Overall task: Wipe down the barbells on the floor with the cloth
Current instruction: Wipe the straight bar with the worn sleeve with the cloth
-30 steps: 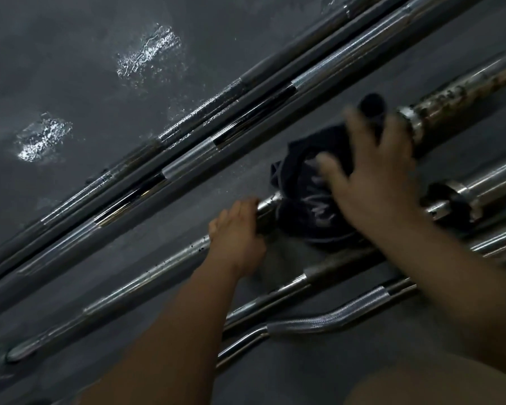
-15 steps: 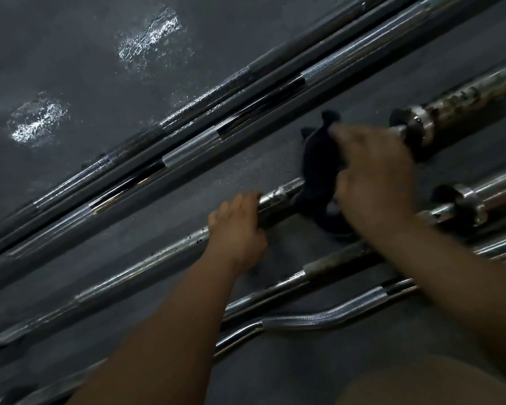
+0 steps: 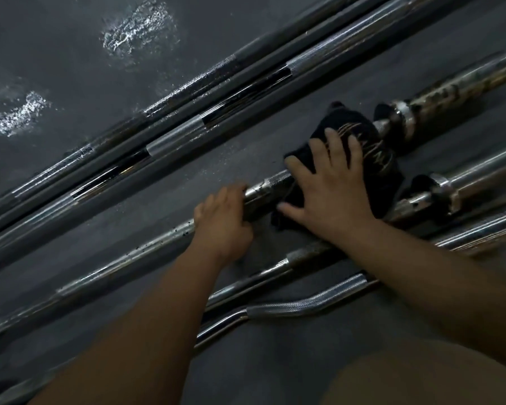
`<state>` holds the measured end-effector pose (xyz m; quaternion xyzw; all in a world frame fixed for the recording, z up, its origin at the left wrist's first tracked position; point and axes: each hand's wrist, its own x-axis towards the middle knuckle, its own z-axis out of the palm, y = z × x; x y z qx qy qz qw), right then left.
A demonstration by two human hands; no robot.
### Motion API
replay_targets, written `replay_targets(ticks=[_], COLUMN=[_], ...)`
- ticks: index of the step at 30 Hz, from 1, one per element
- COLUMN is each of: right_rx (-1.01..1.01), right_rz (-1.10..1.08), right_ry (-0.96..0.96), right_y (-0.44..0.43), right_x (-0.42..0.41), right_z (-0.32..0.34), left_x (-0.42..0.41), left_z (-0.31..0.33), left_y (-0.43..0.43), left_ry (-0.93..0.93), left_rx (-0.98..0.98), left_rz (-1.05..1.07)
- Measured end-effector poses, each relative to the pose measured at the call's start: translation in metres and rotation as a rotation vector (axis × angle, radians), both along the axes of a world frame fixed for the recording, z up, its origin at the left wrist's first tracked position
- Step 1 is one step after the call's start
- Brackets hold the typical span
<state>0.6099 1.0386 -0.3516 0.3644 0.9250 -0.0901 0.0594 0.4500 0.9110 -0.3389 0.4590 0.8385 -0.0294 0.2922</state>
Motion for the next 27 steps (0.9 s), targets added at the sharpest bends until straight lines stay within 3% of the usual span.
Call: replay_targets(ticks=[3, 5, 6, 8, 11, 14, 17, 20, 23, 27], right_rx=[-0.043, -0.185, -0.207, -0.029, 0.057, -0.08, -0.242, -0.104, -0.044, -0.235], right_rz=[0.192, 0.23, 0.199, 0.039, -0.158, 0.075, 0.254, 0.016, -0.148, 0.118], right_ry=[0.095, 0.217, 0.247, 0.172, 0.169, 0.34, 0.433, 0.282, 0.212, 0.449], right_y=[0.034, 0.07, 0.082, 0.085, 0.032, -0.021, 0.004, 0.056, 0.03, -0.019], right_x=[0.001, 0.01, 0.018, 0.032, 0.015, -0.014, 0.003, 0.03, 0.019, -0.026], right_z=[0.01, 0.02, 0.021, 0.009, -0.001, 0.005, 0.021, 0.013, -0.003, 0.011], left_x=[0.002, 0.003, 0.003, 0.003, 0.006, 0.007, 0.005, 0.005, 0.007, 0.01], left_z=[0.002, 0.001, 0.001, 0.001, 0.003, 0.004, 0.004, 0.001, 0.002, 0.009], left_y=[-0.002, -0.003, -0.004, -0.003, -0.003, -0.003, -0.003, -0.005, -0.004, -0.003], left_ry=[-0.023, -0.024, -0.021, -0.018, -0.007, -0.031, -0.043, -0.01, -0.006, -0.034], left_rx=[-0.022, -0.02, -0.014, -0.011, -0.01, -0.029, -0.041, -0.008, -0.02, -0.094], left_rz=[-0.025, -0.036, -0.04, -0.046, -0.04, -0.028, -0.02, -0.038, -0.025, -0.001])
